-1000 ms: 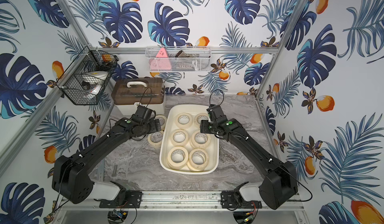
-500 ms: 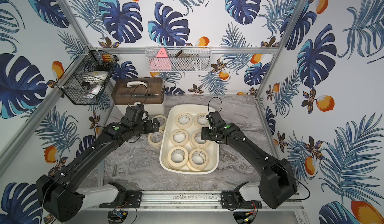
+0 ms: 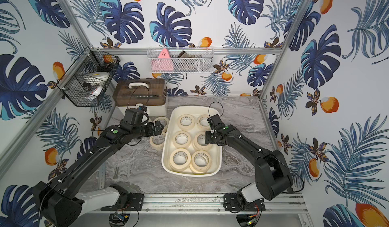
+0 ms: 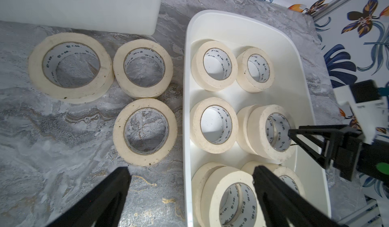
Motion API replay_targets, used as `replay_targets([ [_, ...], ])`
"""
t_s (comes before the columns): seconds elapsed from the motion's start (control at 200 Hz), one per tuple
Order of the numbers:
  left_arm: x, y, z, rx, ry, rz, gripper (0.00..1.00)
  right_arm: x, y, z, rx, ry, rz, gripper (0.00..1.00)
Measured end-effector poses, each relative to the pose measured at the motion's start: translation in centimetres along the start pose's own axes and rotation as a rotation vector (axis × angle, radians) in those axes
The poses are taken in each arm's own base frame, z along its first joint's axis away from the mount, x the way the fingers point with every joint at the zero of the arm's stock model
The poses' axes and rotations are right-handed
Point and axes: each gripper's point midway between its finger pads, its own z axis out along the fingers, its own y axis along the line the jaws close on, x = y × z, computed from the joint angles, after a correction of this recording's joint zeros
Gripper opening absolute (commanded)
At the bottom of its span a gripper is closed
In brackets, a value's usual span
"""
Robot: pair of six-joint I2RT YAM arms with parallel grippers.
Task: Take out the art tape in the storage box
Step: Pick up the art tape from the storage box.
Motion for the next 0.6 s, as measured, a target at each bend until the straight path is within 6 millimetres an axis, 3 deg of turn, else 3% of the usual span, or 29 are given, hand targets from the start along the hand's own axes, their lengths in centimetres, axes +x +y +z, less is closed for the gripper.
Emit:
replay_targets([
  [0.29,-0.5,-0.4,-0.7,0.02,-0.019,-0.002,0.99,-0.2,-0.2,1.4,0.011,0.007,0.006,0.5],
  [0.595,-0.5,-0.5,-0.8,0.022,-0.018,-0.005,0.99,-0.9,-0.4,2.0,0.03,-0.002,-0.013,0.34],
])
